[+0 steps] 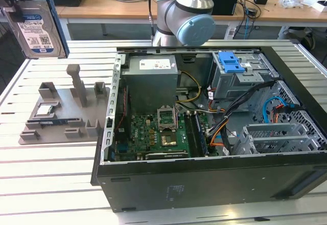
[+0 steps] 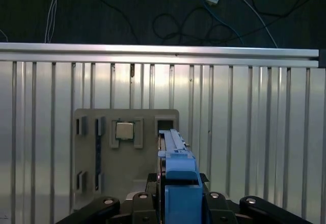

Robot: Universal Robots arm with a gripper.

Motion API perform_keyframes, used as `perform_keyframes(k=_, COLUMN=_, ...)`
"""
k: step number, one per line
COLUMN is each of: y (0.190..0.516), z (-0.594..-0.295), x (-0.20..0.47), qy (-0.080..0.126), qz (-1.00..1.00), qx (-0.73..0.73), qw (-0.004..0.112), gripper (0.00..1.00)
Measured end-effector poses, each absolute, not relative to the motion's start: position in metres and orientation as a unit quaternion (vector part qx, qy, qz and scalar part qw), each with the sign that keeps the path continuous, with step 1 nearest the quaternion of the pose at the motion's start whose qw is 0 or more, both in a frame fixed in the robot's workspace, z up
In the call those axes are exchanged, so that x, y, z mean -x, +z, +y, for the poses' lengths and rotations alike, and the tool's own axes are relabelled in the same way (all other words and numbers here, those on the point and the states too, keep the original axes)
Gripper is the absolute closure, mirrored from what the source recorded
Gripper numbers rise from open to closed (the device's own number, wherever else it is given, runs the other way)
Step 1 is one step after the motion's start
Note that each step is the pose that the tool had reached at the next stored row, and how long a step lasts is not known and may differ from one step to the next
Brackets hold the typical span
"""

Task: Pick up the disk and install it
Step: 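Pick up the disk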

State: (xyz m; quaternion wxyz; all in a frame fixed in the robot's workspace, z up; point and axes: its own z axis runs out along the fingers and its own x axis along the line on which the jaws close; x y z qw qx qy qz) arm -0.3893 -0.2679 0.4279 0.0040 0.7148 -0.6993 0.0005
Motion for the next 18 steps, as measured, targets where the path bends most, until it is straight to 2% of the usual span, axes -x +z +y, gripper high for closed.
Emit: perform_keyframes(k=18, y=0.489, z=-0.266, x=0.389, qy=0.003, qz=-0.699, qx=-0.715, qw=0.006, gripper=0.63)
